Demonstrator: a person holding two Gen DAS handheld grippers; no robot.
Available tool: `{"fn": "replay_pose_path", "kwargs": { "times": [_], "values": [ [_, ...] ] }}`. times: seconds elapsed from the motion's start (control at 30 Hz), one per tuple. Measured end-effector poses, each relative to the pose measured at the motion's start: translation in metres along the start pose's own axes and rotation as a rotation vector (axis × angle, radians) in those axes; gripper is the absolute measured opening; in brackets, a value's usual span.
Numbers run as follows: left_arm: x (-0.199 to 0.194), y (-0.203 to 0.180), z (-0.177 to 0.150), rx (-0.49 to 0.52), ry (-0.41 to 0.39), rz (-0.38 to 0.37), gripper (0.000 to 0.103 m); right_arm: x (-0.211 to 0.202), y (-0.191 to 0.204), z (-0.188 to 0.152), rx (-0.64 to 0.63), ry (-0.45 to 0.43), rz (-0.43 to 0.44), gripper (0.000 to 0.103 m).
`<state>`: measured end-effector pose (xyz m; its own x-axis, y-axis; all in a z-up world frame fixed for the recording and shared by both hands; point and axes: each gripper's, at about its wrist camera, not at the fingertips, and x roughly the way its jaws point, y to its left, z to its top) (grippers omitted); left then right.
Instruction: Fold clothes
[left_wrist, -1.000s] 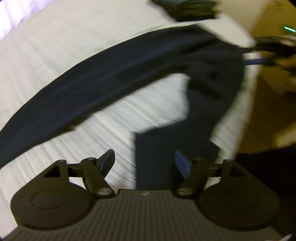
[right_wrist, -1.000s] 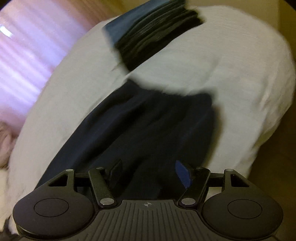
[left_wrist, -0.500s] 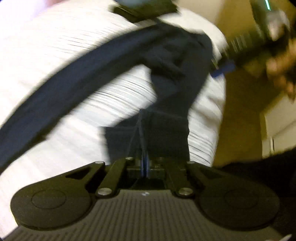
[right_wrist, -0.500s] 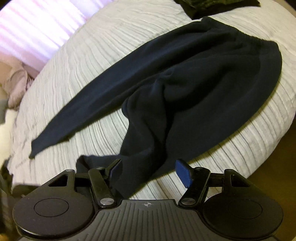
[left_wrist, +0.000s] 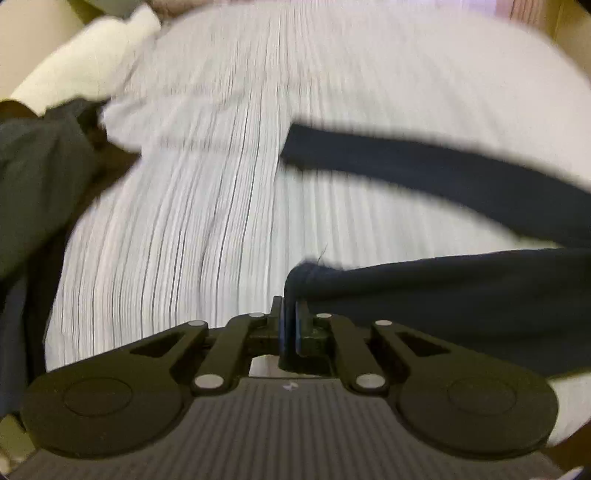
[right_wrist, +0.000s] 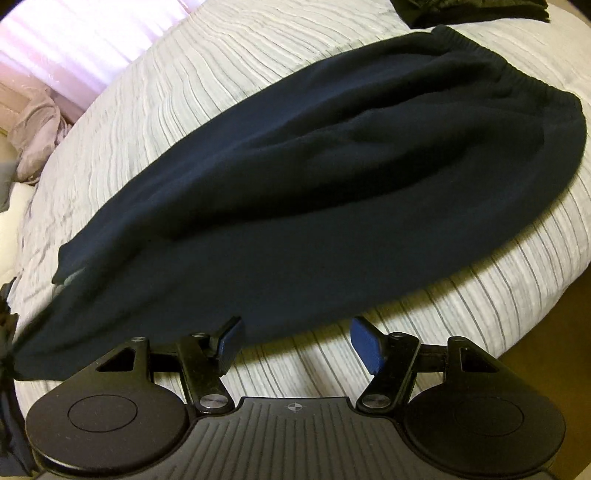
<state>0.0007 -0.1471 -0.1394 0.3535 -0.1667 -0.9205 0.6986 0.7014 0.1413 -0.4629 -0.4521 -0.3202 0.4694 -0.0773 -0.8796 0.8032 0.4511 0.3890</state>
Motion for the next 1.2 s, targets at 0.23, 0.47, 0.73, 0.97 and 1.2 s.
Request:
{"fn": "replay_pose_path", "kwargs": {
  "times": [0.23, 0.47, 0.73, 0.97, 1.2],
  "values": [
    [0.029, -0.004, -0.017, 0.035, 0.072, -0.003, 0.004, -0.002, -0.015, -0.008, 0.064, 0.016, -0.035, 0.067],
    [0.025, 0.003, -0.021, 0.089, 0.138, -0.037, 0.004, -0.008, -0.057, 0.004, 0.168, -0.066, -0.09, 0.067],
    [0.033, -0.028, -0.029, 0.2, 0.19, 0.057, 0.004, -0.022, -0.161, 0.04, 0.42, -0.245, -0.138, 0.067],
    [0.028, -0.054, -0.014, 0.26, 0.227, 0.113, 0.003, 0.003, -0.218, 0.083, 0.498, -0.289, -0.087, 0.01],
    [0.004, -0.034, -0.008, 0.182, 0.294, 0.065, 0.003, -0.045, -0.227, 0.108, 0.451, -0.231, -0.125, 0.006]
  ]
}}
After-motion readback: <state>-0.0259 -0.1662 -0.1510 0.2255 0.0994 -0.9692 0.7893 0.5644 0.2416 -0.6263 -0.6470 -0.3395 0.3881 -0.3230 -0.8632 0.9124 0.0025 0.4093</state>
